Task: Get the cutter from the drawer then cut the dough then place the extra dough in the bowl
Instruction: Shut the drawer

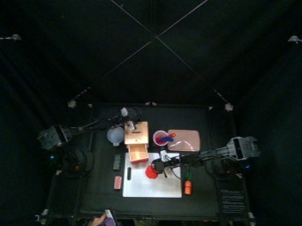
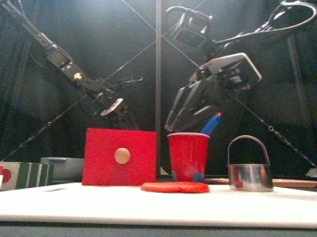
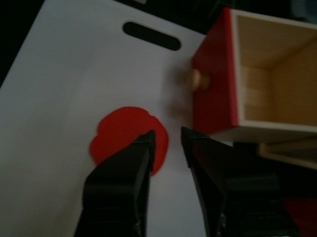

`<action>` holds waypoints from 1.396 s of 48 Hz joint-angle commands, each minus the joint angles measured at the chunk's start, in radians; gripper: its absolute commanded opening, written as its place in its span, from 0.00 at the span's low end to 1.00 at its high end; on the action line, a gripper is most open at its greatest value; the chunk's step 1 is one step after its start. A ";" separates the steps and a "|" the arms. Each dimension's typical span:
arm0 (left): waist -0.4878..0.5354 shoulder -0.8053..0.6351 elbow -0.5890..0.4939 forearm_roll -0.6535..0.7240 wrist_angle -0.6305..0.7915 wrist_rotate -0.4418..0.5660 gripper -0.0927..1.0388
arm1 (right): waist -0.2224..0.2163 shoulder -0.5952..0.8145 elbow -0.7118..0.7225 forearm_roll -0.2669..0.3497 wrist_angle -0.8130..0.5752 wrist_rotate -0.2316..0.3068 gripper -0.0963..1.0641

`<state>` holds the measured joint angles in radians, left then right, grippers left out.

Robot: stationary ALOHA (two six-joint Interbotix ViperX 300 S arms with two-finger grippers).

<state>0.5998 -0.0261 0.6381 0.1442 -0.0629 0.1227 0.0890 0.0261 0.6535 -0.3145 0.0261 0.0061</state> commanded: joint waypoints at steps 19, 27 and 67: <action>0.005 -0.032 0.002 0.058 0.101 0.009 0.63 | 0.005 0.186 -0.229 -0.051 -0.003 -0.003 0.37; 0.005 -0.021 0.009 0.060 0.109 0.009 0.62 | -0.005 0.252 -0.290 -0.067 0.000 -0.006 0.37; 0.005 -0.020 0.043 0.058 0.061 0.009 0.62 | -0.114 0.383 -0.511 -0.166 0.040 -0.005 0.37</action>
<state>0.6029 -0.0414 0.6918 0.2040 0.0061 0.1304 -0.0046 0.4280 0.1795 -0.4786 0.0675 0.0015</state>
